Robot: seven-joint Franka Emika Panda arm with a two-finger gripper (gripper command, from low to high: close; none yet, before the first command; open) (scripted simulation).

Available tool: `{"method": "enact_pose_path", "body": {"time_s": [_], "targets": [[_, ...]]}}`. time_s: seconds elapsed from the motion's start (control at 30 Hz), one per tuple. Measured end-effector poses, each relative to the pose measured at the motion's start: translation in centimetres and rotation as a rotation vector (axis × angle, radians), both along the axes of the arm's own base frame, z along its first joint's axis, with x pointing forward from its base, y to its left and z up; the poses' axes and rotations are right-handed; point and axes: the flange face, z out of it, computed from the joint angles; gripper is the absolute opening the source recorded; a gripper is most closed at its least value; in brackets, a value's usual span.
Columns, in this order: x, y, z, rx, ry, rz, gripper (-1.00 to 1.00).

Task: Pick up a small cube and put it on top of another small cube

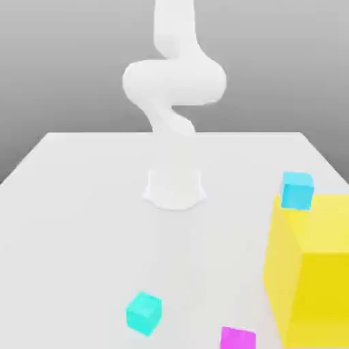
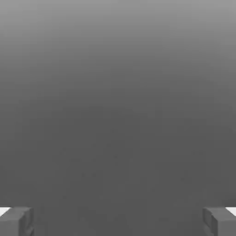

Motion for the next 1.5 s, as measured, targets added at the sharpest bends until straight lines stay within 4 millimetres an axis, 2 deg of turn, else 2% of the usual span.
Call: {"method": "enact_pose_path", "body": {"time_s": [0.13,0.27,0.4,0.53,0.77,0.97,1.1,1.13,1.3,1.33,1.4,1.5], "targets": [[5.0,1.2,-5.5,-0.009,0.105,-0.04,0.0],[9.0,2.3,-11.5,-0.012,0.204,-0.072,0.0],[12.1,3.3,-17.9,-0.01,0.302,-0.1,0.0],[14.2,4.4,-24.8,0.0,0.399,-0.122,0.0],[15.7,6.5,-37.0,0.036,0.568,-0.153,0.0],[14.6,8.7,-47.0,0.088,0.709,-0.177,0.0],[14.5,9.0,-53.0,0.097,0.728,-0.181,0.0],[14.4,9.0,-54.1,0.097,0.729,-0.181,-1.0],[14.4,9.0,-54.1,0.098,0.728,-0.181,-1.0],[14.4,9.0,-54.6,0.097,0.729,-0.18,-1.0],[14.4,9.0,-53.2,0.098,0.729,-0.181,-1.0],[14.4,9.1,-49.3,0.096,0.729,-0.18,-1.0]]}}
